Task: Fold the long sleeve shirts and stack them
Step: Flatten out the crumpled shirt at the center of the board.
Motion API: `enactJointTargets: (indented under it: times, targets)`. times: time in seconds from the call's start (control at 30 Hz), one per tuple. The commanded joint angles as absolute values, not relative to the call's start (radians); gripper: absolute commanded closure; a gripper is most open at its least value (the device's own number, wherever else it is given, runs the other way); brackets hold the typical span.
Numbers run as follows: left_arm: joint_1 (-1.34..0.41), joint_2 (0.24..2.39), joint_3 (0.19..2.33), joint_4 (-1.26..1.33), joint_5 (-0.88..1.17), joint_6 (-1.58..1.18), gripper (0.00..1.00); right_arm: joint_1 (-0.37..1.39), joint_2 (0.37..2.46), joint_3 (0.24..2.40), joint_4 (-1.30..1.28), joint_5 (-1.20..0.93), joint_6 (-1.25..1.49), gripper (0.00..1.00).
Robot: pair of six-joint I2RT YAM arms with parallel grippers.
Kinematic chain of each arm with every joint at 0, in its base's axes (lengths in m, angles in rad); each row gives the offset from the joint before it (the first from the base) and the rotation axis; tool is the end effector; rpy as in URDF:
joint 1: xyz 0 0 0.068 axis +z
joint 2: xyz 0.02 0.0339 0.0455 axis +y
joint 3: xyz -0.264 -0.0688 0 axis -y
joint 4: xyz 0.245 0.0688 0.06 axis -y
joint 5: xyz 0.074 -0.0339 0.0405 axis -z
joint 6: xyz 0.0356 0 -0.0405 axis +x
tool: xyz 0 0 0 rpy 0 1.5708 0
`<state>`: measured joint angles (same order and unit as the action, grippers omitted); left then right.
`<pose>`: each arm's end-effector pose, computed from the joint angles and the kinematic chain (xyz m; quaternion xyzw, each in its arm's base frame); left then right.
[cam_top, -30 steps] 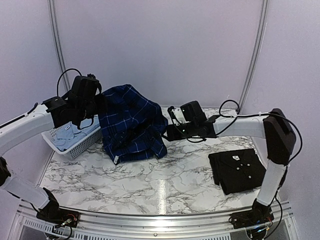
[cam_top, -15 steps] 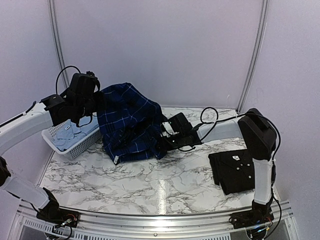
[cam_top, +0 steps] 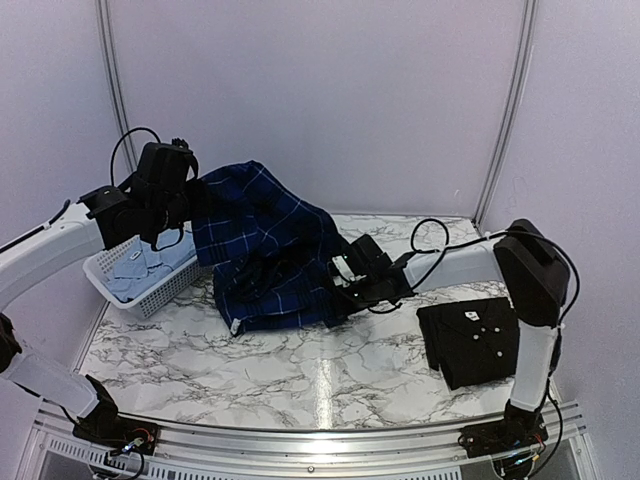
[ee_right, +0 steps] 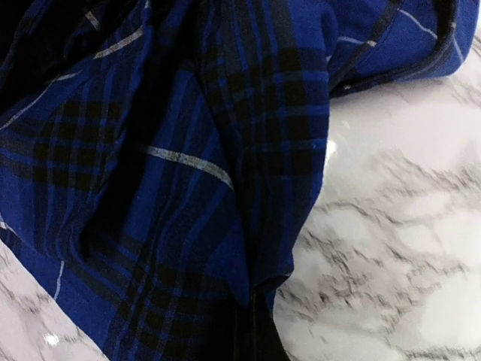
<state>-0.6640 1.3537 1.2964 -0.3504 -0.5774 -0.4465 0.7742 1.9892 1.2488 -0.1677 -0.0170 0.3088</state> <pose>0.2533 -0.1736 0.3760 -0.0685 0.8133 -0.0754 0.5729 0.2970 0.2913 0.1473 -0.2207 0.9194 0.1746 0.2746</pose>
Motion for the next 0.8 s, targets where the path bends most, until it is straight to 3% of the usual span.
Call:
enactJointTargets:
  times: [0.0,0.4,0.6,0.77]
  targets:
    - [-0.653,1.342,1.358,-0.364,-0.592,-0.412,1.0,0.767,1.806,1.144,-0.327,0.097,0.26,1.0]
    - [-0.594,1.563,1.54,-0.335,-0.52,-0.319,1.0,0.785,1.422,0.843,-0.552,0.106,0.352,1.0]
    - [-0.529,1.851,1.838,-0.32,-0.321,-0.221,1.0,0.787,1.276,0.836,-0.632,0.056,0.391,1.0]
    - [-0.515,2.088,2.041,-0.338,-0.292,-0.235,1.0,0.794,1.272,0.848,-0.62,0.011,0.416,0.98]
